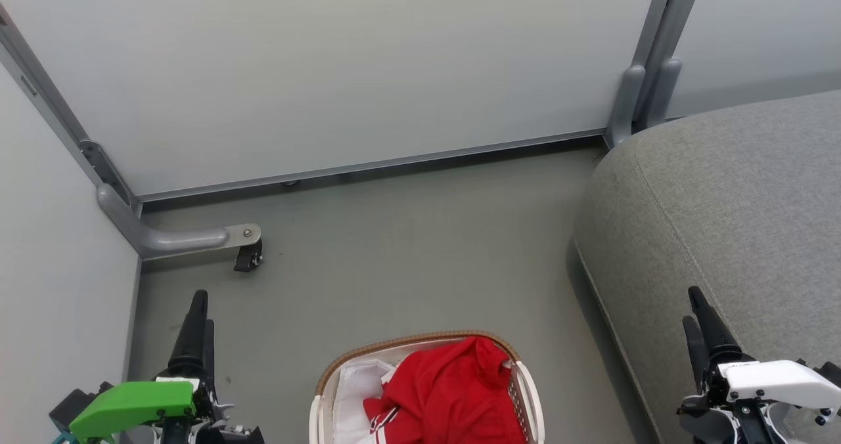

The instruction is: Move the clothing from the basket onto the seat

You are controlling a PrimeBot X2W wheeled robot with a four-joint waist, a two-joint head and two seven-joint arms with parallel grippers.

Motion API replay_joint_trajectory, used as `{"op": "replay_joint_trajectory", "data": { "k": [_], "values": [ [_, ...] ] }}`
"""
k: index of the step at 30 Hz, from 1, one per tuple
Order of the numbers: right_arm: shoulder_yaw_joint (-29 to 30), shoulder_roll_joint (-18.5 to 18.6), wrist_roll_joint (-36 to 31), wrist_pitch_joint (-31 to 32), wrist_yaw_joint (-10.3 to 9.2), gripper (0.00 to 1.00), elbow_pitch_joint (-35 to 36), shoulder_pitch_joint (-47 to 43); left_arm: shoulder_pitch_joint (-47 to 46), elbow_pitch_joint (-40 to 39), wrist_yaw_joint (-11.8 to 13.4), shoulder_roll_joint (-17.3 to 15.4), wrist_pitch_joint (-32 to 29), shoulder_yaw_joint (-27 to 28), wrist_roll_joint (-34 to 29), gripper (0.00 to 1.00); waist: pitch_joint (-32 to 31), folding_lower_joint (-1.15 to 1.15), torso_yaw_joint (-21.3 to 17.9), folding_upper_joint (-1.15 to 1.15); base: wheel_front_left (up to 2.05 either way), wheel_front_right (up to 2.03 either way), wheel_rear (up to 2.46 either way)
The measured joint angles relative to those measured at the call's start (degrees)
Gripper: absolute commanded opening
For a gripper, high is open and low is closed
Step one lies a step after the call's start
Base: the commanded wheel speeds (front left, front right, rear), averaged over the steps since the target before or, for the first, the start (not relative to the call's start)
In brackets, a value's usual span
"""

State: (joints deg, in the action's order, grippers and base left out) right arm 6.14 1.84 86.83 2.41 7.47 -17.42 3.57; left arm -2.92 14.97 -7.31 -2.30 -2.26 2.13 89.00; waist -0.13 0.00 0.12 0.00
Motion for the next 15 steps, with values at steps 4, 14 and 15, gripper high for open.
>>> {"op": "replay_joint_trajectory", "data": {
  "k": [4, 14, 15],
  "values": [
    [0.7, 0.0, -4.2, -1.0, 0.0, 1.0, 0.3, 0.0, 0.1, -0.9, 0.0, 0.0, 1.1, -0.5, -2.5, 1.0, -0.1, 0.0, 0.0, 0.0, 0.0, 0.0, 0.0],
    [1.5, 0.1, -17.0, -3.3, 0.0, 1.0, 3.1, -0.5, 0.3, -4.1, 0.3, 0.0, 3.4, -1.7, -13.5, 1.0, -0.2, 0.0, 0.2, 0.0, 0.0, 0.0, 0.0],
    [1.5, 0.1, -18.7, -3.5, 0.0, 1.0, 3.6, -0.5, 0.3, -4.4, 0.3, 0.0, 3.4, -1.9, -14.8, 1.0, -0.2, 0.0, 0.2, 0.0, 0.0, 0.0, 0.0]
  ]
}}
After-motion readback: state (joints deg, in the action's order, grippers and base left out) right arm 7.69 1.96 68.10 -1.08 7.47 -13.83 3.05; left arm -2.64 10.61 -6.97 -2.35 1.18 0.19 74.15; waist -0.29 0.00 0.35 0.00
